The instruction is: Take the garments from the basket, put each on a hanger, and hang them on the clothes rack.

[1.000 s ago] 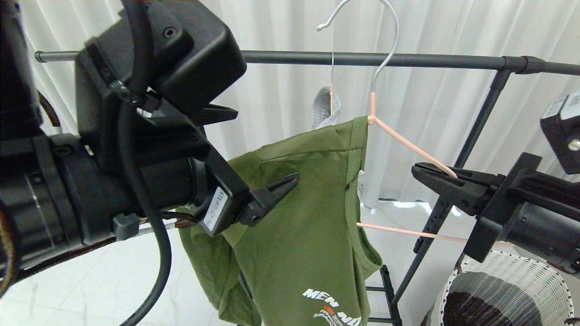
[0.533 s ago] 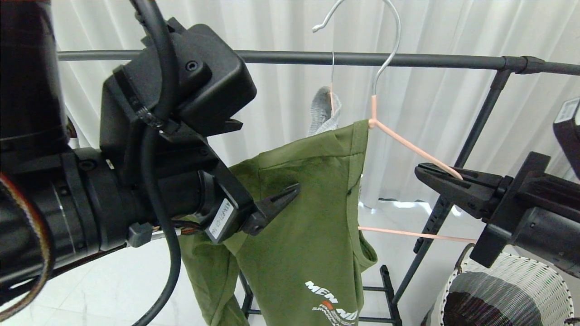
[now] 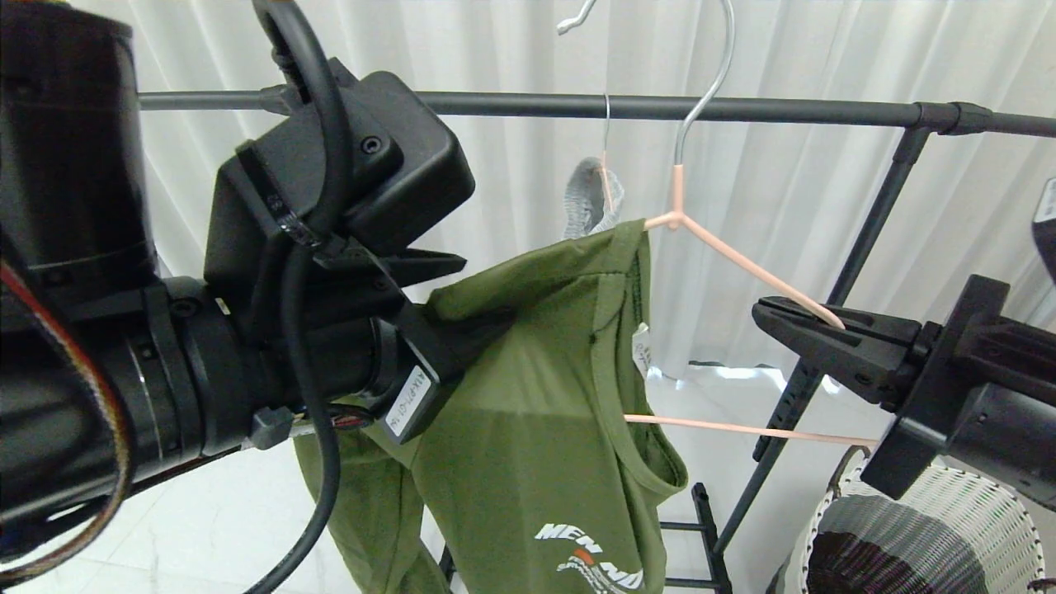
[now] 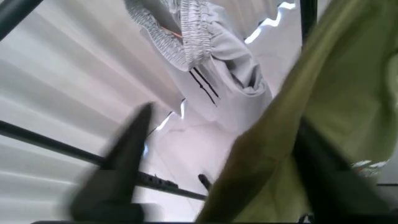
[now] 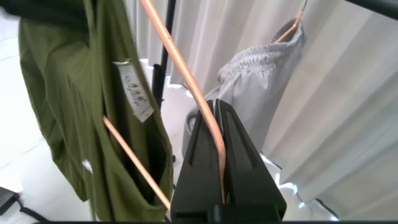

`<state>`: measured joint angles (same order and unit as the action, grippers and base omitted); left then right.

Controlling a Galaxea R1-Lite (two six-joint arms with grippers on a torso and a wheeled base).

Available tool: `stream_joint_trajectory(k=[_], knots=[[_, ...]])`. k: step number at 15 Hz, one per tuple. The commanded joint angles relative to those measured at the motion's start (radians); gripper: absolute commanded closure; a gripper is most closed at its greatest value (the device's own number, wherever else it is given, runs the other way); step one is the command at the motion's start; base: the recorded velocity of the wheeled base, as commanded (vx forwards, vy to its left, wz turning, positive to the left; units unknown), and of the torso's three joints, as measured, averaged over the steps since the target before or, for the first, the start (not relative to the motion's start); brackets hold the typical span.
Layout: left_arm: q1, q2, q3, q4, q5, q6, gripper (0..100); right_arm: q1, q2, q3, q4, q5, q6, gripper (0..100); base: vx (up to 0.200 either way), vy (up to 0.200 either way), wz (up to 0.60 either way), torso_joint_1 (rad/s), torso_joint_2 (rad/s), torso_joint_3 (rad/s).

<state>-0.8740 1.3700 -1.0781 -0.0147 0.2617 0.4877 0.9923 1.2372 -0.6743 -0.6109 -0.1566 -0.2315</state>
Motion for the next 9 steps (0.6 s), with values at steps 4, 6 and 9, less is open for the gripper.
stream_joint_trajectory(k=[4, 6, 9], knots=[[0.001, 0.008, 0.001, -0.001, 0.001, 0.000, 100, 0.002, -0.005, -0.001, -0.001, 0.000, -0.009, 100, 0.000, 0.000, 0.00, 0.000, 0.00, 0.000], [0.001, 0.008, 0.003, -0.001, 0.001, 0.000, 100, 0.003, -0.005, -0.001, -0.001, 0.000, -0.009, 100, 0.000, 0.000, 0.00, 0.000, 0.00, 0.000], [0.001, 0.006, 0.001, -0.001, 0.001, 0.002, 100, 0.003, -0.010, -0.001, -0.007, 0.000, -0.015, 100, 0.000, 0.000, 0.00, 0.000, 0.00, 0.000]])
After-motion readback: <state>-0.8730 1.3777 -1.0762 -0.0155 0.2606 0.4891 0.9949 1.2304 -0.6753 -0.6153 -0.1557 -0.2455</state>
